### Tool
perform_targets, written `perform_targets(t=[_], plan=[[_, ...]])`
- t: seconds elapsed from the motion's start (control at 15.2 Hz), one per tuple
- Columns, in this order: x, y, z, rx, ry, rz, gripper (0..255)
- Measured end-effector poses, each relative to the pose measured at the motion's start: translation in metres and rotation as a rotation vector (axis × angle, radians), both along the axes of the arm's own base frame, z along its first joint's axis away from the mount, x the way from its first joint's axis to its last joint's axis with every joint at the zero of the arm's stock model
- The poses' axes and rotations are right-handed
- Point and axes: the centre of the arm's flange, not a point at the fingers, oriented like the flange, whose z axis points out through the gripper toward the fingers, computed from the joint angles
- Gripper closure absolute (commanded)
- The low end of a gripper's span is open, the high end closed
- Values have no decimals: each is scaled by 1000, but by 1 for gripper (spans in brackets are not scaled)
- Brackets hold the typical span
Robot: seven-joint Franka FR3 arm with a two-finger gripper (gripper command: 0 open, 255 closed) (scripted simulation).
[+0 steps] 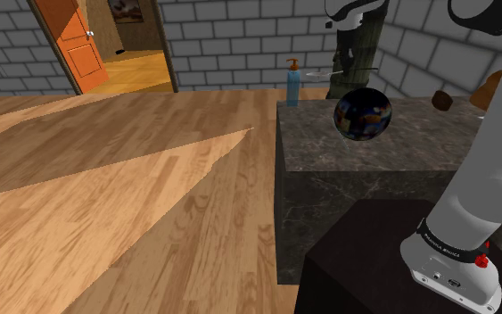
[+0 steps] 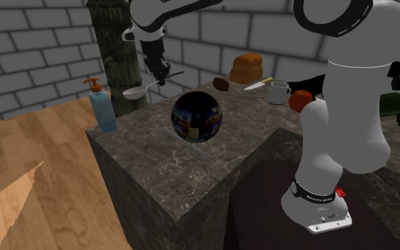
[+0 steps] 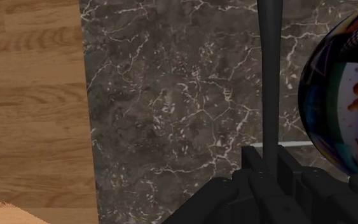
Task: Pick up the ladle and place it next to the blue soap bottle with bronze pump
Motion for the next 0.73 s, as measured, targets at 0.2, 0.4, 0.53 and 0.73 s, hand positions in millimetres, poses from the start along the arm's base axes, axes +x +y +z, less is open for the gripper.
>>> perform_targets(t=[0.2, 0.4, 0.53, 0.73], plan=[[-1, 0, -15, 0, 0, 0, 255], [1, 0, -31, 0, 0, 0, 255], [1, 0, -42, 0, 0, 0, 255], [1, 1, -58, 0, 0, 0, 255]])
